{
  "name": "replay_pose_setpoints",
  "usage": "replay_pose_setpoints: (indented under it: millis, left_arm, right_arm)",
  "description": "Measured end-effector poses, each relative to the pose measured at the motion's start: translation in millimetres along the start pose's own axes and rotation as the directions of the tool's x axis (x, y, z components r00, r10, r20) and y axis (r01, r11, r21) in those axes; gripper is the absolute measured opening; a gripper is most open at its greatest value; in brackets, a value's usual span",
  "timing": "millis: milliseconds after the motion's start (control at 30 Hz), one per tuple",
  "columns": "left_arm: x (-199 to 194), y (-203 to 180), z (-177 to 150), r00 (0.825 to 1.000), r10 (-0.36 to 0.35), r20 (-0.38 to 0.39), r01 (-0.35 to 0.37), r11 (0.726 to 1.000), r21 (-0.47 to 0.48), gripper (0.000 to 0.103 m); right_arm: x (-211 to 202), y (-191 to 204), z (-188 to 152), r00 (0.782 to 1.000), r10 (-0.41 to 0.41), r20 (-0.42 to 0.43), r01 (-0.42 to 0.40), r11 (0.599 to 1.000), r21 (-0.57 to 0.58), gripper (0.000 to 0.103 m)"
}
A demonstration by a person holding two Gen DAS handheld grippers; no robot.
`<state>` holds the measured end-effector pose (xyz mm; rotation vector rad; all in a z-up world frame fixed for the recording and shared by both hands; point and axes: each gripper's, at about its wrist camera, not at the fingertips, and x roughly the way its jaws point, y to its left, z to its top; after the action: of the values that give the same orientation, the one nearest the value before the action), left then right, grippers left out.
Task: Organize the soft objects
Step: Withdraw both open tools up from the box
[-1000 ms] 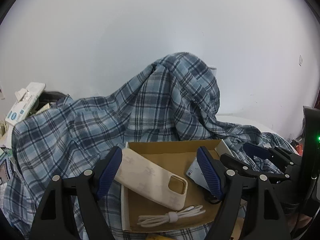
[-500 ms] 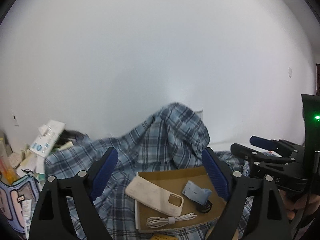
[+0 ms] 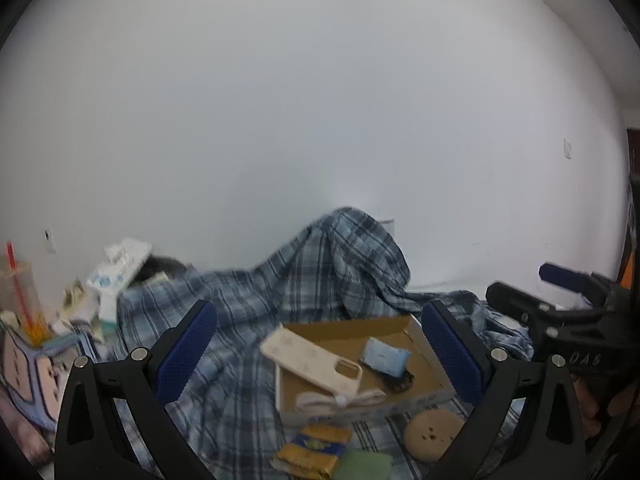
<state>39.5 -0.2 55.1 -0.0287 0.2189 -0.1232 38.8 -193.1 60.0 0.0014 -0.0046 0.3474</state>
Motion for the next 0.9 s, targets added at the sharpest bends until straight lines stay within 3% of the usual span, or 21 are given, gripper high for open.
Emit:
replay_pose_setpoints:
  millis: [133,367,667,900]
  left_arm:
    - [-2,8,-20,0.999,-0.011,-0.041,0.009,1.000,-0.029,0.103]
    - [0,10,-44,0.996,0.002,-0.093,-0.006,0.999,-0.036,0.103]
    - [14,6,-62,0.991,0.025,-0.132,-0.026,1.000,-0.004,0.103]
    - [20,12,-65,0.988,0.011,-0.156,-0.017,0.999,-0.040,0.103]
  right_arm:
    - [2,1,-29,0.999,-0.014,-0.049,0.012,0.999,-0.036,0.103]
    - [12,-12,-65,0.995,-0.011,-0.103,0.012,1.000,0.013,0.103]
    - [22,-19,-77,0.990,-0.020,-0.141,0.024,0.999,0.025,0.103]
    - [26,-17,-79,0.987,-0.016,-0.157,0.018,1.000,0.013,0.103]
